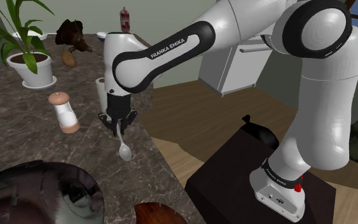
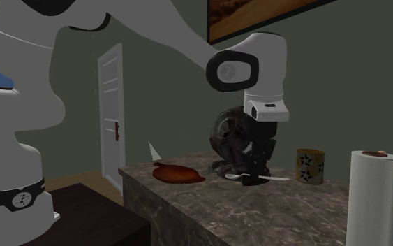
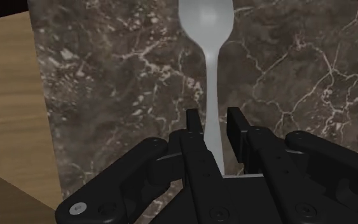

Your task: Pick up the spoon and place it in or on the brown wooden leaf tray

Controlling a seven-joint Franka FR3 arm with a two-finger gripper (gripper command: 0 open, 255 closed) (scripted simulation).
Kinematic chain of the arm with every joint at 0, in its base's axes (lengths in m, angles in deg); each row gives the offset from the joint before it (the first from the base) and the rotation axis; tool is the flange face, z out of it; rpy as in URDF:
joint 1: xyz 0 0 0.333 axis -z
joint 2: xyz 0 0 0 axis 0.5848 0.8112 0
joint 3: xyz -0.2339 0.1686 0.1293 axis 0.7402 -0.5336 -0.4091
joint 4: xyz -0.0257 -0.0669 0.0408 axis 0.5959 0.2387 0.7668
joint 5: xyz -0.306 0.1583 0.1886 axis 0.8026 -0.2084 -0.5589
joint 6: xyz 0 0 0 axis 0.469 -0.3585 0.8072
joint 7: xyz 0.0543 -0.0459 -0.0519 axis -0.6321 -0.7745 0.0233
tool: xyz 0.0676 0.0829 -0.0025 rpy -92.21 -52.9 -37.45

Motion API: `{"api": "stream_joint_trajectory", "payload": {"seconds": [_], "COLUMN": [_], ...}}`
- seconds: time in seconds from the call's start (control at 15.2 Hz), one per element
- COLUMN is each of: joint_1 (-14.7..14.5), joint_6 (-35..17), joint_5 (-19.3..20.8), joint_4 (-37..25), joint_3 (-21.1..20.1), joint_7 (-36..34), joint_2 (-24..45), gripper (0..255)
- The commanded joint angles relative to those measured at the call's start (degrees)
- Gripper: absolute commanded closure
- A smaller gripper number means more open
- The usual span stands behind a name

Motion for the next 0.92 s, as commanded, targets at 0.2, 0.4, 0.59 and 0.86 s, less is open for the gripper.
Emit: {"api": "stream_joint_trajectory", "payload": {"seconds": [0.2, 0.4, 0.59, 0.86], "joint_1": [-1.29, -2.41, -3.73, -5.83], "joint_6": [-4.24, -6.49, -8.43, -10.59], "joint_5": [-2.46, -4.17, -6.03, -8.74], "joint_4": [10.8, 16.43, 21.43, 27.17], "joint_3": [-2.34, -3.92, -5.65, -8.18], "joint_7": [-2.55, -4.26, -6.08, -8.77], "joint_2": [-7.43, -11.45, -15.21, -19.84], "gripper": [255, 255, 255, 255]}}
